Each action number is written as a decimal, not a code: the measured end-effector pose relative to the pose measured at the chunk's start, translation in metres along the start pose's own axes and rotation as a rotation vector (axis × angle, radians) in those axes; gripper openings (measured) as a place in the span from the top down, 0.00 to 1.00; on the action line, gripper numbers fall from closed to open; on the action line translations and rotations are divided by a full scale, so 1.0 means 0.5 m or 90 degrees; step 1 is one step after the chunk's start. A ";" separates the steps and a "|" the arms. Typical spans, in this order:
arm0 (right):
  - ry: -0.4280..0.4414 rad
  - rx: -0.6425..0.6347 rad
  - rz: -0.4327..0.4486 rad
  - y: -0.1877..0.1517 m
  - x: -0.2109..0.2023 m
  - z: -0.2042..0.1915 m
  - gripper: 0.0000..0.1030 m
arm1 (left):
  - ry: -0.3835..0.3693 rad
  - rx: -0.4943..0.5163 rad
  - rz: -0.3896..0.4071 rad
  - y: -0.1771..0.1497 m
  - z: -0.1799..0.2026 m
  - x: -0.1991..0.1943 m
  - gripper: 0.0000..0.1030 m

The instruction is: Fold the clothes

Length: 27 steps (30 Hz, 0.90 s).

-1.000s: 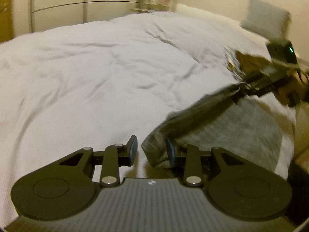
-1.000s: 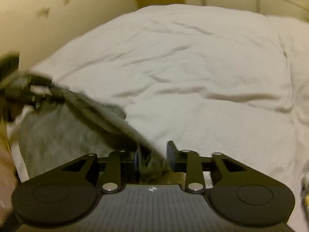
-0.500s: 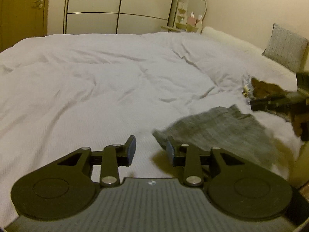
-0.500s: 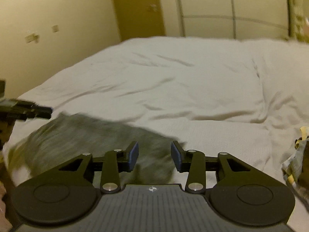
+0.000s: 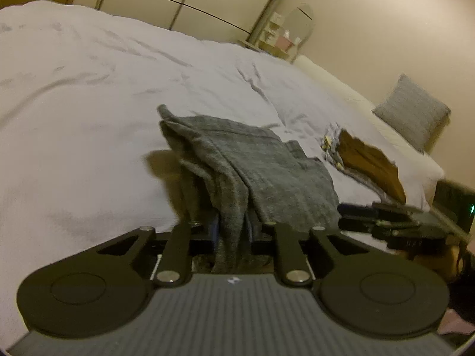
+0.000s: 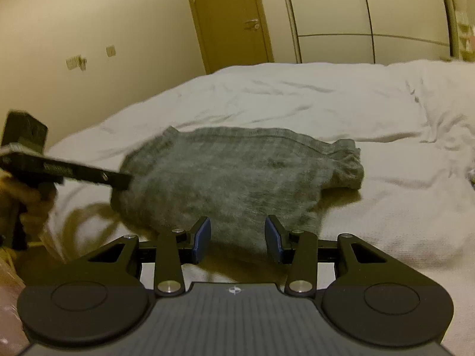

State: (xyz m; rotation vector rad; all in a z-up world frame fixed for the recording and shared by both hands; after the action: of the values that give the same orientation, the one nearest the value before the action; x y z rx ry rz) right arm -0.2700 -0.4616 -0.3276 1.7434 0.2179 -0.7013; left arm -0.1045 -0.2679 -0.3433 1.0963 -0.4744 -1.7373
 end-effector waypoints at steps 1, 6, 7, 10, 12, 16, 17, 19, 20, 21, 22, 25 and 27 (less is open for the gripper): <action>-0.011 -0.005 -0.004 -0.001 0.002 0.006 0.57 | -0.001 -0.012 0.004 -0.003 -0.007 -0.003 0.87; -0.059 -0.100 0.004 -0.002 -0.016 -0.001 0.57 | 0.066 0.050 0.022 -0.012 -0.001 -0.035 0.73; -0.069 -0.132 0.007 -0.006 -0.020 -0.009 0.56 | 0.102 0.105 0.023 -0.013 0.011 -0.047 0.67; -0.097 -0.238 0.020 -0.020 -0.030 -0.040 0.54 | 0.243 0.391 -0.006 -0.046 0.081 -0.061 0.66; -0.106 -0.300 0.026 -0.033 -0.029 -0.064 0.53 | 0.270 0.561 -0.023 -0.085 0.129 -0.058 0.60; -0.113 -0.408 0.035 -0.053 -0.015 -0.111 0.50 | 0.270 0.743 -0.060 -0.145 0.183 -0.018 0.56; -0.114 -0.429 0.038 -0.054 -0.010 -0.120 0.48 | 0.276 0.770 -0.075 -0.155 0.187 -0.002 0.56; -0.119 -0.476 0.043 -0.058 0.004 -0.138 0.47 | 0.302 0.818 -0.099 -0.169 0.184 0.034 0.55; -0.123 -0.502 0.046 -0.061 0.012 -0.146 0.46 | 0.325 0.853 -0.106 -0.172 0.181 0.050 0.54; -0.129 -0.533 0.047 -0.065 0.022 -0.154 0.46 | 0.352 0.893 -0.112 -0.175 0.177 0.065 0.54; -0.136 -0.567 0.047 -0.070 0.034 -0.162 0.46 | 0.374 0.940 -0.117 -0.181 0.172 0.078 0.53; -0.156 -0.662 0.047 -0.083 0.069 -0.186 0.46 | 0.424 1.067 -0.135 -0.201 0.162 0.110 0.56; -0.178 -0.712 0.041 -0.088 0.091 -0.194 0.47 | 0.430 1.088 -0.140 -0.207 0.159 0.118 0.57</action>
State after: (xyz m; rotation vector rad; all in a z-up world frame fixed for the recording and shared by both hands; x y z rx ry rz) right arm -0.2222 -0.3677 -0.3757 0.5783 0.2826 -0.5852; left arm -0.2322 -0.2884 -0.4044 2.7994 -1.4884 -0.6531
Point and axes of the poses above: each gripper's, at about its wrist camera, not at the fingertips, and x roughly the way its jaws point, z to its right, y to its top, the point moved 7 cm from there along x, roughly the way its jaws point, and after that the axes turned 5 degrees about -y, right-handed, at the moved point
